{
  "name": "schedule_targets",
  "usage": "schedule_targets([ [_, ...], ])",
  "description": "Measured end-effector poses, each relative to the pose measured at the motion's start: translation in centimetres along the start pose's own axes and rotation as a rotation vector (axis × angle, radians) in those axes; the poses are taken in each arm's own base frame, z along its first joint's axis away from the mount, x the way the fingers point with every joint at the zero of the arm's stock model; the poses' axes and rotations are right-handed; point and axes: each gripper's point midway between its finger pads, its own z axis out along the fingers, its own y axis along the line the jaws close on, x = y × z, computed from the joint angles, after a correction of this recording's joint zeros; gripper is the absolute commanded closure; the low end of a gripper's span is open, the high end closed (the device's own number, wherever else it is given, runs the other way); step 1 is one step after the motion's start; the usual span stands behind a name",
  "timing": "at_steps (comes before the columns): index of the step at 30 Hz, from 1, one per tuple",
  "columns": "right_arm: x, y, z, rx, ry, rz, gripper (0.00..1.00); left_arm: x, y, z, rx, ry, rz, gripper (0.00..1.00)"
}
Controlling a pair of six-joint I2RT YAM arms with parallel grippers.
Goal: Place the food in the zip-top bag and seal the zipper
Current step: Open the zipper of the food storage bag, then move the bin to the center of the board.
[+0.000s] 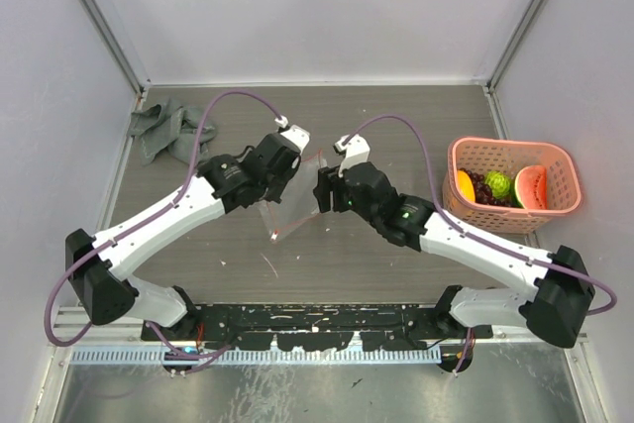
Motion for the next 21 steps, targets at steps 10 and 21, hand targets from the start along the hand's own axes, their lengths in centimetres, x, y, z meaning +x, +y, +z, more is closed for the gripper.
schedule_targets([
  [10, -4.0, -4.7, -4.4, 0.108, -0.058, -0.006, 0.19, 0.6, -0.1, 1.0, -0.011, 0.038, 0.013, 1.00],
  [21, -6.3, -18.4, -8.7, 0.504, -0.101, 0.128, 0.09, 1.2, 0.3, 1.2, -0.034, 0.063, 0.024, 1.00],
])
